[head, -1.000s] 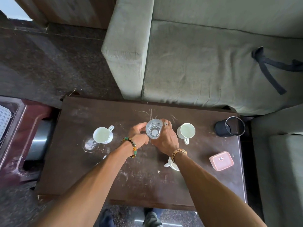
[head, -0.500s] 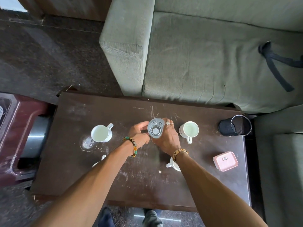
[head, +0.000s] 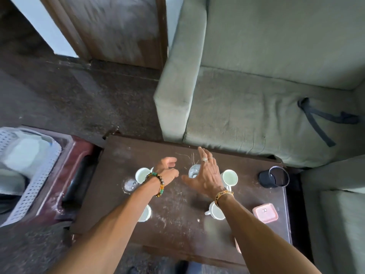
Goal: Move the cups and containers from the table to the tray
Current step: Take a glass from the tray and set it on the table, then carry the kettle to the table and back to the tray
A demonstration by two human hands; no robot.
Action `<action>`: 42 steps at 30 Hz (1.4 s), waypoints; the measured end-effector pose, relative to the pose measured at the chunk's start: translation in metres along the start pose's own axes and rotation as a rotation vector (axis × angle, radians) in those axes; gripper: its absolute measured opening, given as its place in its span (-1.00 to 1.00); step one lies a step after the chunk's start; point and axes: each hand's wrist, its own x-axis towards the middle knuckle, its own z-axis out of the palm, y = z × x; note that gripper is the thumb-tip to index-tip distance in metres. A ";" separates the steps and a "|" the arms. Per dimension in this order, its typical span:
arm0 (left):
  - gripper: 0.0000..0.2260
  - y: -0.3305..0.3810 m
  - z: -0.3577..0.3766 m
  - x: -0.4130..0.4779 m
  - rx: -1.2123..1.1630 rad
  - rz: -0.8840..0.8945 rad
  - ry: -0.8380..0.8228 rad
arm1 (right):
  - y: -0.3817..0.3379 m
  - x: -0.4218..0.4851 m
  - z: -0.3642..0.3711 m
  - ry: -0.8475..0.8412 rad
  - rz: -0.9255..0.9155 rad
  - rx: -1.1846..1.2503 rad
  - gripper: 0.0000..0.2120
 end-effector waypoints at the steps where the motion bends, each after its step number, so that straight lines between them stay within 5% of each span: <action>1: -0.48 0.010 -0.013 -0.012 -0.036 0.014 0.023 | -0.018 -0.002 -0.013 0.017 -0.027 -0.006 0.12; 12: -0.79 0.048 -0.168 -0.142 -0.351 0.174 0.344 | -0.200 -0.037 -0.054 0.118 -0.375 0.063 -0.07; 20: -0.67 -0.024 -0.238 -0.213 -0.493 0.203 0.592 | -0.286 -0.095 0.002 -0.017 -0.509 0.086 -0.07; 32: -0.81 -0.127 -0.370 -0.314 -0.413 0.159 0.706 | -0.421 -0.167 0.064 -0.151 -0.620 -0.057 -0.01; 42: -0.89 -0.194 -0.411 -0.346 -0.657 0.058 0.787 | -0.468 -0.185 0.131 -0.273 -0.643 -0.136 -0.06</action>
